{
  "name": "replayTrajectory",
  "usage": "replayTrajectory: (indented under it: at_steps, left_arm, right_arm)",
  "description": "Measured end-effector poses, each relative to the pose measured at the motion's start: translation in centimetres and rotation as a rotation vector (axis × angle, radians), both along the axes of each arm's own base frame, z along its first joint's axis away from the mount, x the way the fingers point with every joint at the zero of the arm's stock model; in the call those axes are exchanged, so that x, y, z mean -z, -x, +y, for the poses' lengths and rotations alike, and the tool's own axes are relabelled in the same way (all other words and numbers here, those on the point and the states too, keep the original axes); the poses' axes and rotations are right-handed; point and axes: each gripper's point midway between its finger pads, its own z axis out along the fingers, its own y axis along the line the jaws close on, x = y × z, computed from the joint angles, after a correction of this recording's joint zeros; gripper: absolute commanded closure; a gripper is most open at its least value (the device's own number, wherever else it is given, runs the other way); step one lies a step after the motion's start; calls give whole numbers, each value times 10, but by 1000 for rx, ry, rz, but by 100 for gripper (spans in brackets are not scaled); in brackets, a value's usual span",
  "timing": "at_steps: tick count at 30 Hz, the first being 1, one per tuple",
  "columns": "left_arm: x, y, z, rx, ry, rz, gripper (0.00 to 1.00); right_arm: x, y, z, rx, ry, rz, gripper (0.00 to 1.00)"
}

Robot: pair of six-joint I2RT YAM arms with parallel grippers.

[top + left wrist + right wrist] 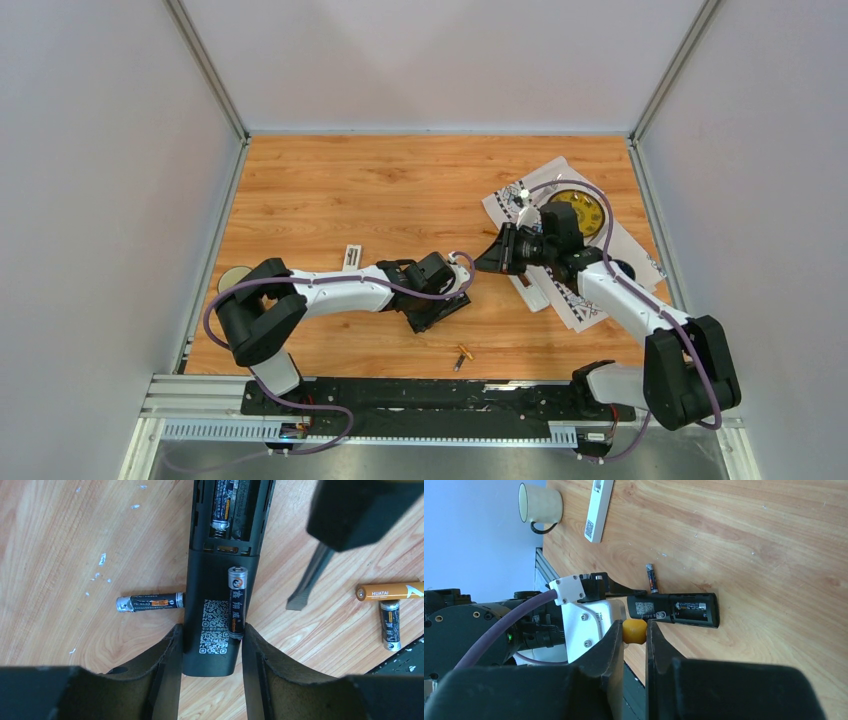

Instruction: Unload the batteries from the remote control

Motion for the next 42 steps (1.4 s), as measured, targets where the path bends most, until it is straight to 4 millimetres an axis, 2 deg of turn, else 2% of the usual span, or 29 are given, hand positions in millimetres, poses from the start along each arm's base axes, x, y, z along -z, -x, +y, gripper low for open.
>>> replayTrajectory:
  at_steps: [7,16,18,19,21,22,25,32,37,42]
  left_arm:
    - [0,0,0,-2,0,0,100]
    - [0,0,0,-2,-2,2,100]
    - [-1,0,0,-2,-3,2,91]
    - [-1,0,0,-2,-3,2,78]
    - [-3,-1,-1,-3,1,-1,62]
    - [-5,-1,-1,-4,7,-3,50]
    - [-7,-1,-1,-18,23,-8,36]
    - [-20,4,-4,-37,96,17,34]
    - [-45,-6,-5,-72,186,11,34]
    - [-48,-15,-2,-107,209,23,37]
  right_arm:
    - [3,4,-2,3,20,34,100]
    - [6,-11,-2,41,57,33,100]
    - [10,-13,-1,43,67,45,100]
    - [13,-13,-1,44,72,53,100]
    - [18,-14,-1,45,79,65,100]
    - [20,-14,-1,46,81,69,100]
    - [21,-15,-1,47,84,72,100]
    - [14,-20,0,49,80,49,100]
    - [13,-21,0,51,82,46,100]
    - [14,-21,-1,53,87,44,100]
